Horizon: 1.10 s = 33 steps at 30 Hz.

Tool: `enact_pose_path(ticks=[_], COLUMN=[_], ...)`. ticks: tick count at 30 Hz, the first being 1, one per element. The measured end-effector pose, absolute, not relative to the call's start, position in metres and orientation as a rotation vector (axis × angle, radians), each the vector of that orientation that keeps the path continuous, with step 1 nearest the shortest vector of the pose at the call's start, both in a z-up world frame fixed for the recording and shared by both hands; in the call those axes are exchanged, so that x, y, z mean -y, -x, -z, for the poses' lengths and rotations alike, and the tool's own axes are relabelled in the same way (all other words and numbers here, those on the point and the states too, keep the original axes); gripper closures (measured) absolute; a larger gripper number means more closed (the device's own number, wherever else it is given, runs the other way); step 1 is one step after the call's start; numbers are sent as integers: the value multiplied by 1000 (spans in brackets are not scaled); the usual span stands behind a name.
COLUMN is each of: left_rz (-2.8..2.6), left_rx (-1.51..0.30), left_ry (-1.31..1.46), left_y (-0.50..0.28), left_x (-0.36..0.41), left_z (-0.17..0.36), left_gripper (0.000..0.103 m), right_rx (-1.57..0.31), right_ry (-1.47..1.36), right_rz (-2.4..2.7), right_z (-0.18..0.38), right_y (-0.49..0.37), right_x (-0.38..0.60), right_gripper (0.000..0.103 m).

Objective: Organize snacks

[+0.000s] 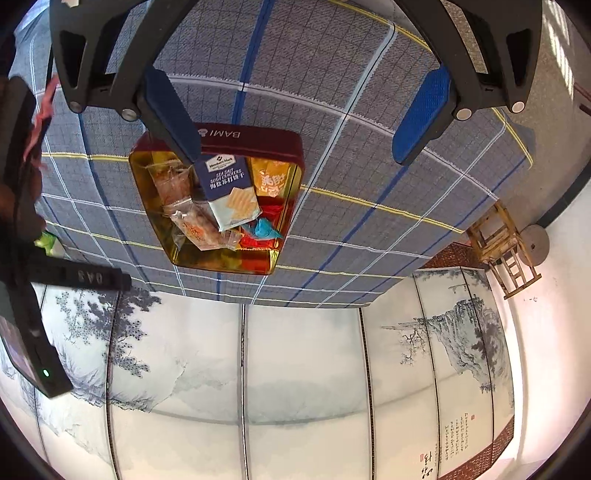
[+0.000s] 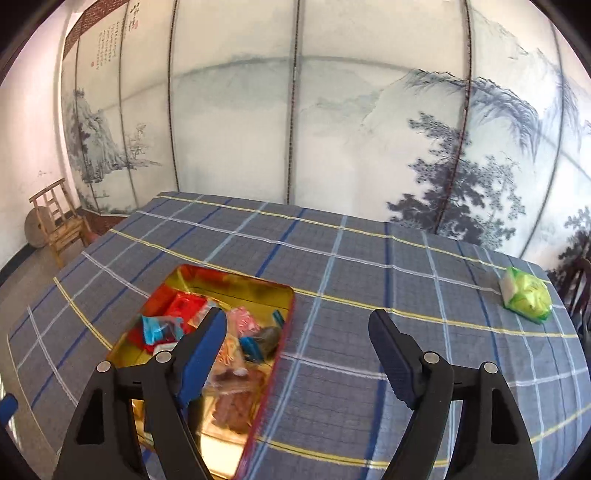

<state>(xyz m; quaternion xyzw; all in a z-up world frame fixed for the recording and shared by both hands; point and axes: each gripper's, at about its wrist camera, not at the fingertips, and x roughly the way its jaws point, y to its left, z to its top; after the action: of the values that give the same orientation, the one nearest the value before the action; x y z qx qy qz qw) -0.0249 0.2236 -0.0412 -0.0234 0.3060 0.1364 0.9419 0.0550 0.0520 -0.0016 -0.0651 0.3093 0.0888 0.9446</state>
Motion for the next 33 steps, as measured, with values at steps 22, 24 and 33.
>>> enact_pose_path(ticks=[22, 24, 33], left_rz=[-281, -277, -235], left_rx=[-653, -661, -709], left_ry=[51, 28, 40], left_y=[14, 14, 13], left_x=[-166, -160, -149], left_z=[15, 16, 29], left_gripper=[0, 0, 0], right_rx=[-658, -660, -656], right_ry=[40, 31, 16], right_rz=[-118, -120, -127], right_z=[19, 19, 19], right_y=[37, 39, 44], right_x=[15, 19, 30], right_gripper=[23, 23, 23])
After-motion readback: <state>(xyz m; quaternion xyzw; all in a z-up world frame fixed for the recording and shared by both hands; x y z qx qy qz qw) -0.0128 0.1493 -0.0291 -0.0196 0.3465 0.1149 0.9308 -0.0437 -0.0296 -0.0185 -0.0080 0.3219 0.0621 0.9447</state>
